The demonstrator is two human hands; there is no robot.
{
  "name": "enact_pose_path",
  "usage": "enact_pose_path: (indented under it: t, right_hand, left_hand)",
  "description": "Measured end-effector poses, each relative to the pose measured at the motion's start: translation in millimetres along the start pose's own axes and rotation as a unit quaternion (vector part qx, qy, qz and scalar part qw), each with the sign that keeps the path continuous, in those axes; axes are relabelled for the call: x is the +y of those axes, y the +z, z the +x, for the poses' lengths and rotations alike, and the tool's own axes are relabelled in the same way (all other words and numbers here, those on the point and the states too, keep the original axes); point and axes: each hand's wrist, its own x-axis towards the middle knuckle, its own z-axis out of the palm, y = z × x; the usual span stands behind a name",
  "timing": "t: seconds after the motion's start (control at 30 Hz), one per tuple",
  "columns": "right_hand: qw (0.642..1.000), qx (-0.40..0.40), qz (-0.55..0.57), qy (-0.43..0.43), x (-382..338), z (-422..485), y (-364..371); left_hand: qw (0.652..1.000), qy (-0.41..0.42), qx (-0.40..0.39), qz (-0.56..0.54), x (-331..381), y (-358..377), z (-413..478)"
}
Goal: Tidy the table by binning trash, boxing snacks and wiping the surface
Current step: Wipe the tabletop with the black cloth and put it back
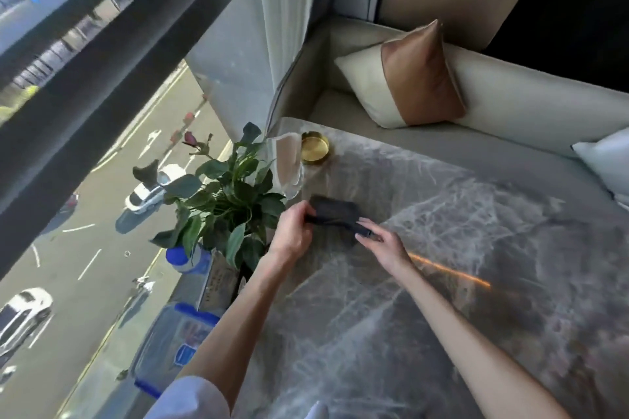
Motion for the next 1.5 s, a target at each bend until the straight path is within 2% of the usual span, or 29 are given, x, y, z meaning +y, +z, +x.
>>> enact_pose_path:
  t: [0.07,0.13,0.27,0.43,0.53,0.57,0.63,0.7,0.77,0.83,0.9,1.03,1.13,1.2,1.27,1.5]
  right_hand:
    - [0.997,-0.007,-0.068,-0.043,15,5,11]
    - [0.992,-0.006,-0.111,-0.064,37,3,22]
    - [0.961,-0.036,-0.259,-0.085,82,-11,31]
    - [0.900,-0.041,-0.408,-0.152,109,-29,38]
    - [0.848,-0.074,-0.495,-0.175,114,-38,42]
    - [0.844,-0.085,-0.501,-0.170,113,-41,43]
    - [0.872,-0.053,-0.456,-0.166,105,-42,44]
    - [0.911,0.053,-0.386,-0.134,89,-34,45]
    - [0.935,0.145,-0.321,-0.036,68,-13,44]
    - [0.942,0.176,-0.278,0.069,48,13,44]
    - [0.941,0.173,-0.271,0.110,34,34,45]
    - [0.928,0.159,-0.321,0.107,25,56,52]
    - [0.922,0.146,-0.341,0.109,30,62,50]
    - [0.921,0.137,-0.351,0.102,36,62,46]
    - [0.919,0.133,-0.360,0.086,41,61,41]
    - [0.906,0.115,-0.394,0.101,41,66,33]
  left_hand:
    - [0.998,0.035,-0.008,0.061,-14,7,0]
    - [0.985,0.051,-0.059,0.157,-31,21,-7]
    - [0.940,0.018,-0.180,0.290,-58,50,-32]
    - [0.891,0.022,-0.171,0.421,-73,68,-49]
    - [0.865,-0.006,-0.193,0.463,-77,73,-53]
    - [0.862,-0.018,-0.199,0.467,-77,75,-54]
    - [0.878,-0.045,-0.189,0.437,-76,76,-52]
    - [0.911,-0.068,-0.155,0.375,-73,75,-46]
    - [0.932,-0.087,-0.127,0.329,-72,73,-38]
    - [0.937,-0.108,-0.117,0.312,-72,74,-30]
    - [0.932,-0.118,-0.122,0.319,-72,77,-26]
    - [0.933,-0.122,-0.105,0.322,-72,81,-30]
    - [0.940,-0.052,-0.079,0.329,-71,90,-40]
    - [0.939,0.025,-0.128,0.317,-71,101,-54]
    - [0.923,0.083,-0.184,0.329,-70,109,-67]
    - [0.901,0.140,-0.237,0.337,-78,111,-66]
